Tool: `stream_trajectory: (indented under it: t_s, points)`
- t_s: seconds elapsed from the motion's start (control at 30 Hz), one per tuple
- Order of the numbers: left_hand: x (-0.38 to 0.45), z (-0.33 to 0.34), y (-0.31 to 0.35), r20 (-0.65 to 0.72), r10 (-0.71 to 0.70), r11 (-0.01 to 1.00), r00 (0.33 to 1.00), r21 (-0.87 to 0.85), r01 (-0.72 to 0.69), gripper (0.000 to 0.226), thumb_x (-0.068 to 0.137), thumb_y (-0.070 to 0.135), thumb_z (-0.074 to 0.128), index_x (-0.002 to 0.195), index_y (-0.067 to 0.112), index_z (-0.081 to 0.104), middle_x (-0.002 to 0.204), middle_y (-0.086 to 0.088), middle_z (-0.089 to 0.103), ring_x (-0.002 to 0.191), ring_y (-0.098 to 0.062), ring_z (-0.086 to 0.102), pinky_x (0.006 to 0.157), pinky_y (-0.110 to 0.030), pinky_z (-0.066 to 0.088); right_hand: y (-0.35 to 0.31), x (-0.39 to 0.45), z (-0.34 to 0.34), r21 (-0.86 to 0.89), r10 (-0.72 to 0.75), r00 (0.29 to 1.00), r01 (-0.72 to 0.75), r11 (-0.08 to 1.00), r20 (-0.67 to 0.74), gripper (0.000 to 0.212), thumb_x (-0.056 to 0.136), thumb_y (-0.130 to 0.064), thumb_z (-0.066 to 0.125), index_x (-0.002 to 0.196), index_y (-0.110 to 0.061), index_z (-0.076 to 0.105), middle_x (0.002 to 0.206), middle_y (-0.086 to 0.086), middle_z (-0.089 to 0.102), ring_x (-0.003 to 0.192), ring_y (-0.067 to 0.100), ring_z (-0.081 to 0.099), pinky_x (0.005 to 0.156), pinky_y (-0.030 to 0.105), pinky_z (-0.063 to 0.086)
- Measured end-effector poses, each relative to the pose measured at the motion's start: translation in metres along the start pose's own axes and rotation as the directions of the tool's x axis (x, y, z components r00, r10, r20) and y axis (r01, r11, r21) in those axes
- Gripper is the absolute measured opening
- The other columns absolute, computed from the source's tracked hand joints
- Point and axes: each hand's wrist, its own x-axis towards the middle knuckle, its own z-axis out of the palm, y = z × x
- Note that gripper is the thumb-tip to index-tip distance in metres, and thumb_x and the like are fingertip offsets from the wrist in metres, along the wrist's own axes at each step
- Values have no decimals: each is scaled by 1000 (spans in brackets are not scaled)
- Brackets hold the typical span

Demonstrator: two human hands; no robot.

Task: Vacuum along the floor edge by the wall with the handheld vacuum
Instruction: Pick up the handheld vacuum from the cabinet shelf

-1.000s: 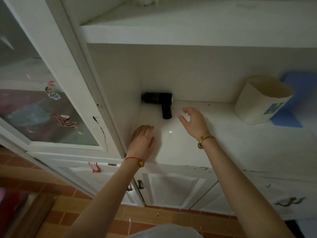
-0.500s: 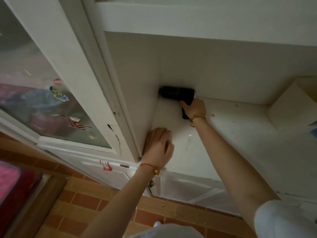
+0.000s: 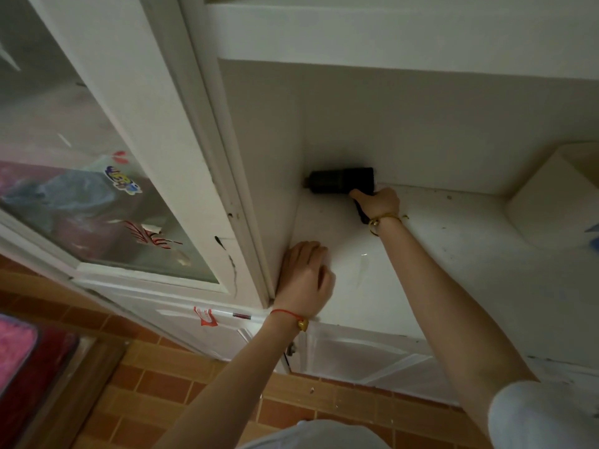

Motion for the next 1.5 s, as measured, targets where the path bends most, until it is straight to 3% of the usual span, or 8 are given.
stream_trajectory:
  t_s: [0.1, 0.23, 0.47, 0.6, 0.73, 1.07, 1.23, 1.5]
  points:
    - [-1, -1, 0, 1, -8, 1000, 1000, 0, 8, 29, 80, 16, 58, 109, 9, 62, 116, -9, 60, 109, -21, 45, 98, -35, 39, 9, -17, -15, 159, 30, 998, -38, 987, 53, 34, 80, -42, 70, 66, -13, 58, 68, 0, 59, 62, 10, 55, 40, 14, 38]
    - [-1, -4, 3, 26, -9, 1000, 1000, 11, 9, 24, 78, 14, 59, 101, 7, 62, 109, -11, 61, 104, -26, 48, 93, -35, 38, 18, -47, -37, 319, 90, 982, -140, 937, 166, 37, 79, -47, 65, 89, -12, 59, 87, 5, 60, 83, 21, 60, 66, 31, 53]
    - [-5, -11, 11, 101, 11, 998, 995, 61, -17, 21, 83, 10, 58, 102, 6, 66, 107, -13, 66, 102, -34, 58, 91, -41, 45, 45, -116, -83, 710, -20, 928, -271, 650, 373, 17, 87, -30, 62, 96, -15, 60, 77, 2, 55, 63, 14, 55, 54, 25, 48]
    - [-16, -13, 26, 81, 38, 999, 996, -4, -37, 16, 89, 6, 55, 96, 1, 69, 95, -16, 69, 92, -36, 61, 86, -45, 49, 61, -144, -103, 778, -70, 908, -313, 545, 414, 13, 91, -18, 59, 102, -10, 61, 84, 4, 64, 70, 14, 60, 59, 22, 50]
    - [-34, -16, 36, 135, 123, 992, 983, 17, -127, 24, 87, 5, 60, 110, 3, 68, 108, -12, 68, 105, -34, 61, 97, -45, 46, 77, -166, -116, 808, -47, 891, -386, 446, 452, 26, 86, -10, 65, 111, -7, 60, 87, 6, 67, 74, 15, 63, 63, 24, 53]
    - [-63, -23, 65, 202, 272, 961, 941, -101, -256, 32, 89, 6, 57, 120, 10, 66, 115, -5, 67, 110, -26, 60, 99, -43, 46, 121, -212, -154, 835, -20, 933, -312, 454, 360, 8, 83, -6, 61, 90, -10, 59, 72, 3, 55, 64, 14, 57, 59, 23, 51]
    - [-74, -13, 80, 251, 317, 946, 915, -151, -286, 29, 89, 6, 60, 117, 9, 67, 116, -9, 68, 110, -30, 62, 98, -46, 48, 153, -248, -175, 889, 30, 953, -291, 354, 300, 18, 76, -6, 65, 91, -9, 56, 72, 4, 54, 64, 15, 56, 59, 25, 51]
    - [-81, 15, 135, 384, 498, 865, 777, -281, -416, 30, 89, 5, 61, 118, 8, 67, 120, -11, 67, 115, -31, 61, 101, -50, 47, 205, -317, -210, 959, 195, 974, -159, 237, 113, 19, 79, -10, 62, 93, -11, 49, 72, 2, 47, 59, 14, 49, 56, 23, 48]
